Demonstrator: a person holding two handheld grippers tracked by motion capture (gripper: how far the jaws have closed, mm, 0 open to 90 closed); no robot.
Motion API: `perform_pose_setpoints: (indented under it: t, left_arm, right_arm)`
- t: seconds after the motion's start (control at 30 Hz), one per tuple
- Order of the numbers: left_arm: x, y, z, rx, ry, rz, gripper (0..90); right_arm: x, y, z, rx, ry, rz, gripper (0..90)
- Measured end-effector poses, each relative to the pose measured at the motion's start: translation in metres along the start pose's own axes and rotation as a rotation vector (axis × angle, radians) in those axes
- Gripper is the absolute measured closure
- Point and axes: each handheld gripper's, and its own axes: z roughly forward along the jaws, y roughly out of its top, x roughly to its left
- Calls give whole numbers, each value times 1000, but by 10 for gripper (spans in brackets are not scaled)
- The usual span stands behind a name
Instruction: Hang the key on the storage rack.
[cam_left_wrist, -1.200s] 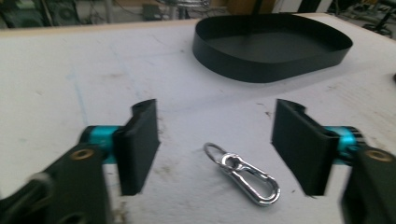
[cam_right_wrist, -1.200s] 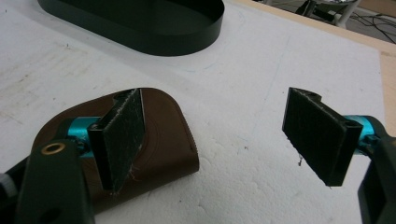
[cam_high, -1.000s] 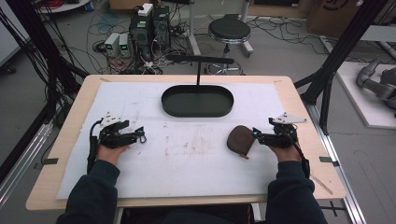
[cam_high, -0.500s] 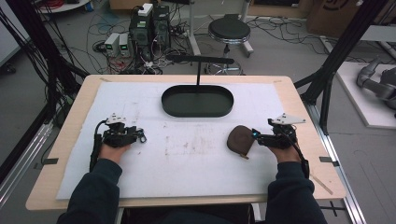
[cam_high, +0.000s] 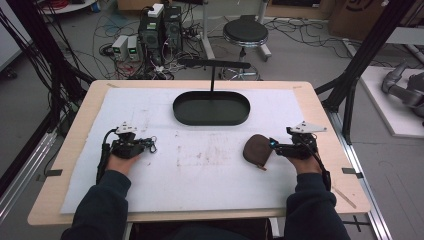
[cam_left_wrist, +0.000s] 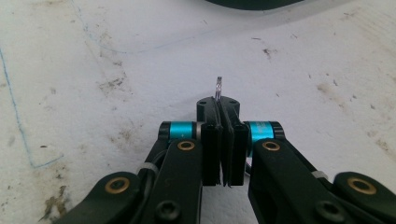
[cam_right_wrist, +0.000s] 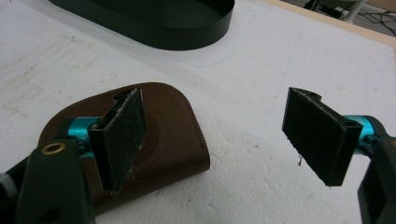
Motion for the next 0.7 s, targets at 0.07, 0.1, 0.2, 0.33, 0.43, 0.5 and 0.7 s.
perform_pose_setpoints:
  t: [0.07, 0.1, 0.2, 0.33, 0.43, 0.5, 0.7]
  left_arm:
    - [0, 0, 0, 2, 0, 1, 873]
    - [-1, 0, 0, 3, 3, -1, 873]
    - [-2, 1, 0, 9, 6, -5, 877]
    - [-2, 3, -1, 15, 1, -1, 880]
    - [0, 4, -5, -23, -29, -21, 881]
    - [0, 6, -9, -63, -50, -35, 881]
    - [-4, 17, -23, -193, -109, -19, 900]
  right_arm:
    - [0, 0, 0, 1, -2, -3, 217]
    - [0, 0, 0, 0, -2, -3, 217]
    - [0, 0, 0, 0, -1, -7, 218]
    - [0, 0, 0, -1, 3, -4, 219]
    - [0, 0, 0, -2, 4, -1, 219]
    - [0, 0, -1, -3, 5, 2, 219]
    - [-2, 0, -1, -11, 3, 4, 219]
